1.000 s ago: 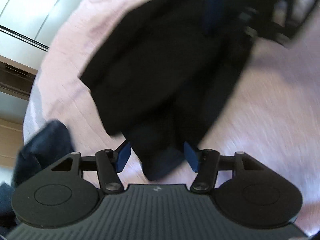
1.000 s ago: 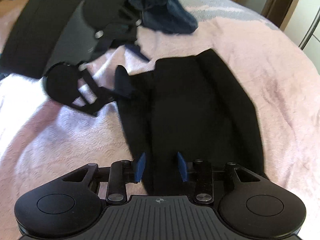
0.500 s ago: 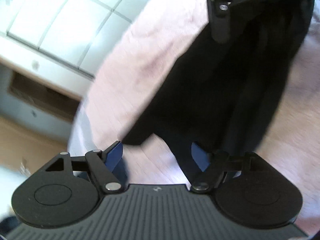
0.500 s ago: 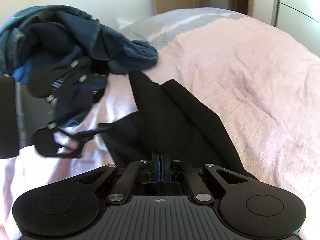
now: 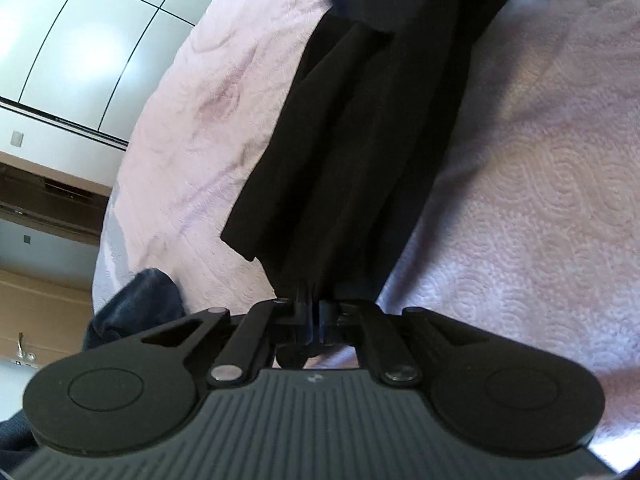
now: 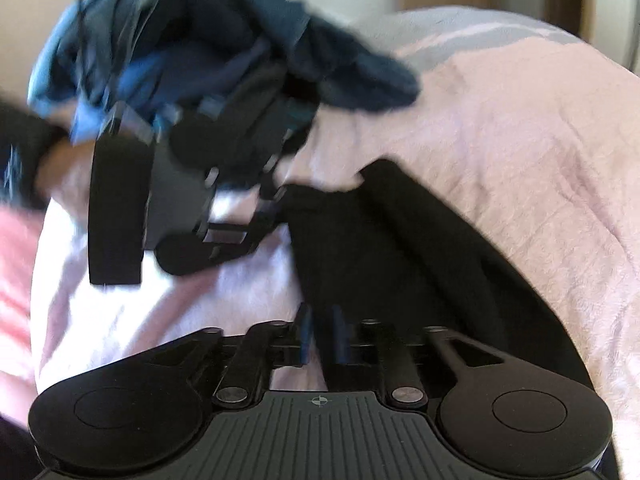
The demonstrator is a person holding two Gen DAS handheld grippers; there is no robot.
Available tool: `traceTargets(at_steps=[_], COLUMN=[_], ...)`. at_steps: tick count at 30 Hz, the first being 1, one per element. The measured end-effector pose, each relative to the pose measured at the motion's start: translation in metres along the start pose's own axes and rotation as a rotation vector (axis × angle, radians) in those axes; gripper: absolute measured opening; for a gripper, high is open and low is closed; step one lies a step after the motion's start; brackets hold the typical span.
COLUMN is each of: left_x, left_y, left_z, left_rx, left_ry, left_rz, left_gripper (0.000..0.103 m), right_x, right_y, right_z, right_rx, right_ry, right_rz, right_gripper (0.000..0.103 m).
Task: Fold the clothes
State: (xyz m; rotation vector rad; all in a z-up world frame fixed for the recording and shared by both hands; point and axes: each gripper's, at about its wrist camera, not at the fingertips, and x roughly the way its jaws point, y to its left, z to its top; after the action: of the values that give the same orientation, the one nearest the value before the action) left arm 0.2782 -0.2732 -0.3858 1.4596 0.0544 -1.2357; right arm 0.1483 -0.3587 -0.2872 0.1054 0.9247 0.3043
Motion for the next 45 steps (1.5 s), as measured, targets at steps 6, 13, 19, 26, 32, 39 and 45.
traceTargets(at_steps=[6,13,19,26,32,39,45], left_x=[-0.009,-0.011,-0.01,-0.001,0.004,0.015,0.014], left_y=[-0.016,-0.022,-0.033,-0.021,-0.008,-0.02,-0.016], left_z=[-0.003,-0.007,-0.009,-0.008,-0.003,-0.009,-0.004], left_rx=[-0.004,-0.051,-0.064,-0.073,-0.074,0.059,0.077], left_ry=[0.007,0.015,0.024,0.012,0.014,0.044,0.086], left_rz=[0.007,-0.027,-0.035,-0.01,0.035,-0.046,-0.062], left_gripper=[0.002,0.001,0.001,0.002,0.002,0.004,0.017], right_x=[0.017,0.081,0.046,0.11,0.08,0.008,-0.062], right_y=[-0.038,-0.056,-0.084,-0.078,-0.11,-0.076,-0.076], right_z=[0.01,0.021,0.049,0.054,0.056,-0.042,-0.183], right_rx=[0.08,-0.128,0.03,-0.231,-0.014,0.205,0.531], right_ry=[-0.034,0.038,-0.125,0.049,-0.135,-0.08,0.069], right_rz=[-0.183,-0.313,-0.302,-0.213,-0.421,-0.384,-0.593], right_gripper=[0.053,0.053,0.053,0.053,0.053,0.053,0.053])
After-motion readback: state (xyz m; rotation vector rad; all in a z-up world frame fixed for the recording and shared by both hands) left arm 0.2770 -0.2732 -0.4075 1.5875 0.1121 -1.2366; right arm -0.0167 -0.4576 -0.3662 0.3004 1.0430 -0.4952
